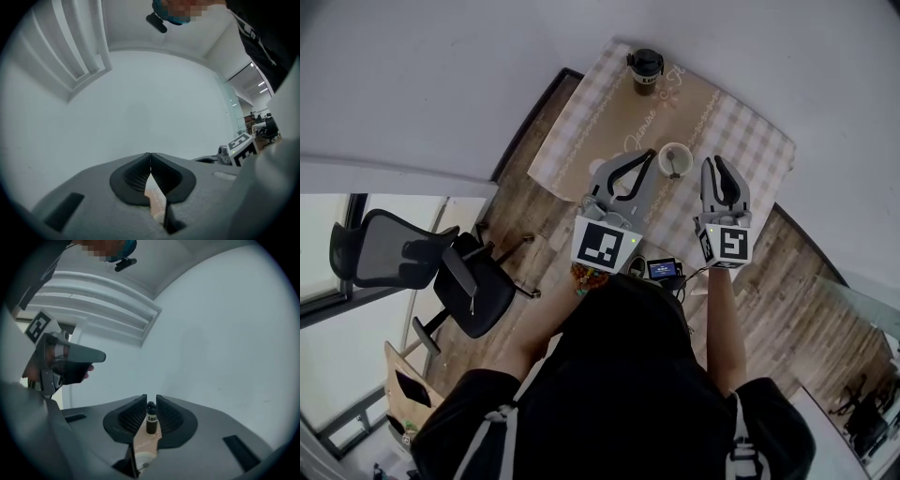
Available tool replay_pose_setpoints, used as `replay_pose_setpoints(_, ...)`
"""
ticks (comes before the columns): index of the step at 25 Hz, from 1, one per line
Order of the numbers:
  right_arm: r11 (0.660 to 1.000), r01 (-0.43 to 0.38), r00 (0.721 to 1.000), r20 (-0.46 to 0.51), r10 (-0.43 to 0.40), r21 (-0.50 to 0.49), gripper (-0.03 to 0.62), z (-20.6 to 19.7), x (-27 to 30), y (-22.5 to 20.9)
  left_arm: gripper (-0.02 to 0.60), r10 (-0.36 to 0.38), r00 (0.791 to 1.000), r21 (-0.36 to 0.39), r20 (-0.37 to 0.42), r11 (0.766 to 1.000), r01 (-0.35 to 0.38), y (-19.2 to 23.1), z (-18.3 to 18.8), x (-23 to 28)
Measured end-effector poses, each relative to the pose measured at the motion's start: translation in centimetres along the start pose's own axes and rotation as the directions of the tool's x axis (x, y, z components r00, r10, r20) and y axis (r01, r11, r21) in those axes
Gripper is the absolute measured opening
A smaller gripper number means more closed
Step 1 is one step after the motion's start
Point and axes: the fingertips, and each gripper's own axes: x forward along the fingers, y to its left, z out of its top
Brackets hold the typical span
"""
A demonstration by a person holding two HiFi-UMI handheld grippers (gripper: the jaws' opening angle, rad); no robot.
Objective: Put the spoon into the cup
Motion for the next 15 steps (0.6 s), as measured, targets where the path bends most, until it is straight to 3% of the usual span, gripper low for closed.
replay_pose_setpoints(8, 0.997, 0.053, 0.987, 0.156, -0.044, -0.057, 0.043, 8.6, -1.9, -0.4, 0.017, 0.000, 1.000, 0.031, 0.026, 1.000, -0.001, 0.2, 1.3, 1.7)
replay_pose_setpoints(15, 0.996, 0.071, 0.972, 0.226, -0.056, -0.056, 0.031, 13.3, -3.7, -0.2, 0.017, -0.020, 0.997, 0.047, 0.072, 0.999, 0.016, -0.8, 3.1, 2.7)
